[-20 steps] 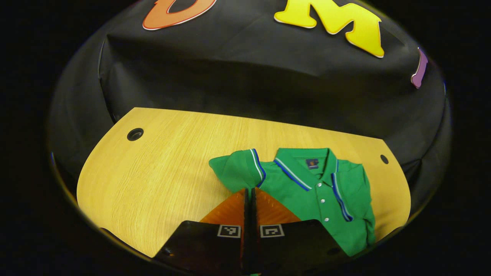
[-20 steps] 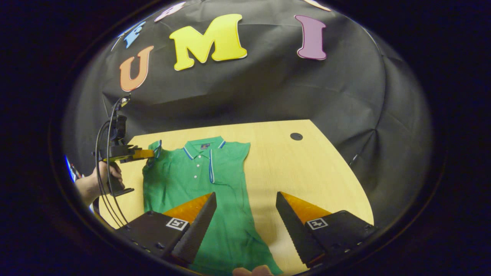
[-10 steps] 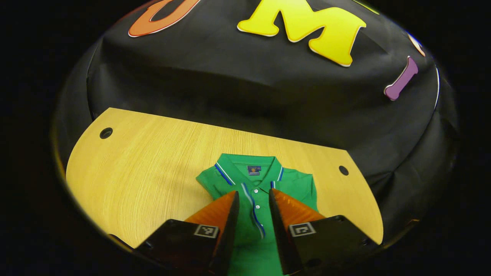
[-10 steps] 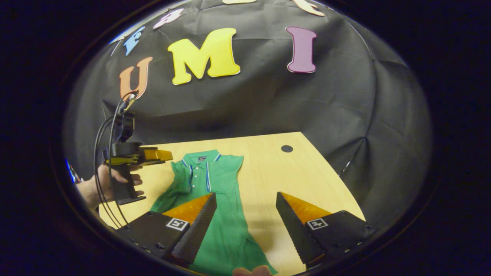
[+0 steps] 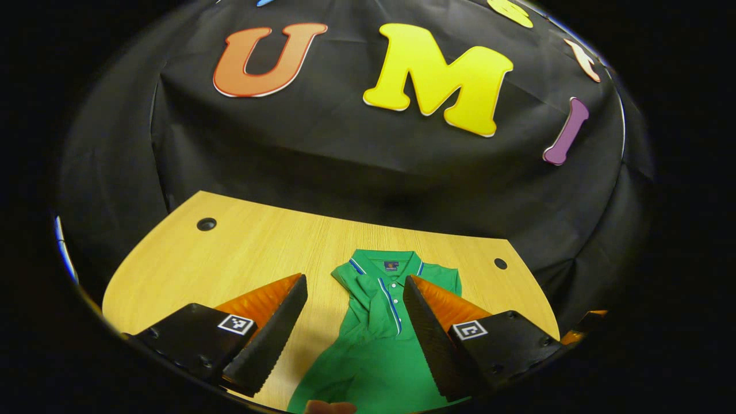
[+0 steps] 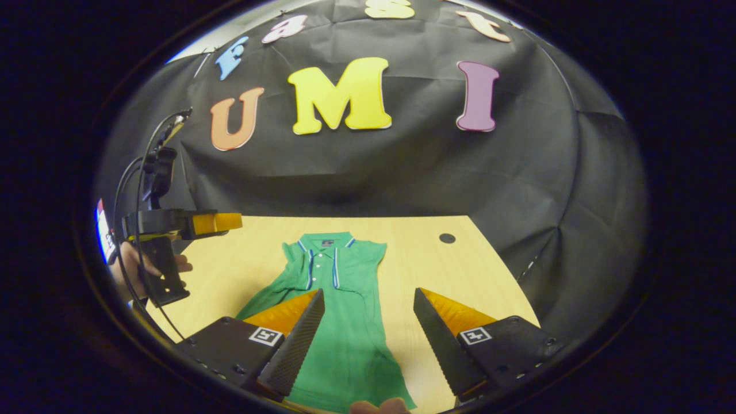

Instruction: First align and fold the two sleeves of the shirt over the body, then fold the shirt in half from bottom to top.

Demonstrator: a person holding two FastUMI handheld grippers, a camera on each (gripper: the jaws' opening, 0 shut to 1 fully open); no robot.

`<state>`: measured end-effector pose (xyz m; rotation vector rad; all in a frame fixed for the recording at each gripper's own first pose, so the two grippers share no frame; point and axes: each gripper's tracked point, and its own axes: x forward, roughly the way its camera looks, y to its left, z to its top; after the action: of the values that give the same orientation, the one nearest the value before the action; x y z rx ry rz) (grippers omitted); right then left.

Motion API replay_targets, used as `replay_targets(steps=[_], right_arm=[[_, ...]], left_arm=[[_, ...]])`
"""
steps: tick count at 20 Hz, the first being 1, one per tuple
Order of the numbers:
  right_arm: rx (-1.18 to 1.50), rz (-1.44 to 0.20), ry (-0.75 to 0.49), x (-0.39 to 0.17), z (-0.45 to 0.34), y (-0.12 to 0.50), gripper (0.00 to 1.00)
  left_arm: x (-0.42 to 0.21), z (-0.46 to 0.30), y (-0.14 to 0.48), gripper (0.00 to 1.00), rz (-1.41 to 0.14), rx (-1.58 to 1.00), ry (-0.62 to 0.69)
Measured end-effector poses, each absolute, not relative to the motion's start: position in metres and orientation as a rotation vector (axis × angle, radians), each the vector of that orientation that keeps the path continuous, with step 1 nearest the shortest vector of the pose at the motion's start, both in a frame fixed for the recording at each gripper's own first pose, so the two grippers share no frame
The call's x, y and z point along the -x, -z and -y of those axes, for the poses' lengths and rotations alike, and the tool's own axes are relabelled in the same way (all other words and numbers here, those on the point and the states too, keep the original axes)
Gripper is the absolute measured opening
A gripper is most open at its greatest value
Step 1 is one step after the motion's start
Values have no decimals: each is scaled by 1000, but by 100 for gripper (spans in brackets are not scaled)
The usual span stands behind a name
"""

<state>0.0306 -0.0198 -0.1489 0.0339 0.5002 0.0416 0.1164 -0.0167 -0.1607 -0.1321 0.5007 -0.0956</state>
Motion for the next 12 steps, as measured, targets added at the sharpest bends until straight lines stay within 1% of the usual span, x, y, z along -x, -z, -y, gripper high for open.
replay_targets(steps=[3, 6, 8, 9, 12], right_arm=[[-10, -495, -63, -16, 21, 147, 96], [13, -494, -75, 1, 24, 147, 96], [6, -516, -85, 15, 27, 155, 94], [2, -540, -102, 21, 25, 163, 96], [62, -611, -121, 35, 34, 190, 96]], left_arm=[[-74, 7, 143, 100, -470, 83, 103], [-33, -2, 141, 100, -472, 82, 97], [-6, -6, 147, 100, -491, 95, 92], [7, -9, 153, 100, -503, 95, 91], [46, -24, 183, 100, -571, 65, 100]])
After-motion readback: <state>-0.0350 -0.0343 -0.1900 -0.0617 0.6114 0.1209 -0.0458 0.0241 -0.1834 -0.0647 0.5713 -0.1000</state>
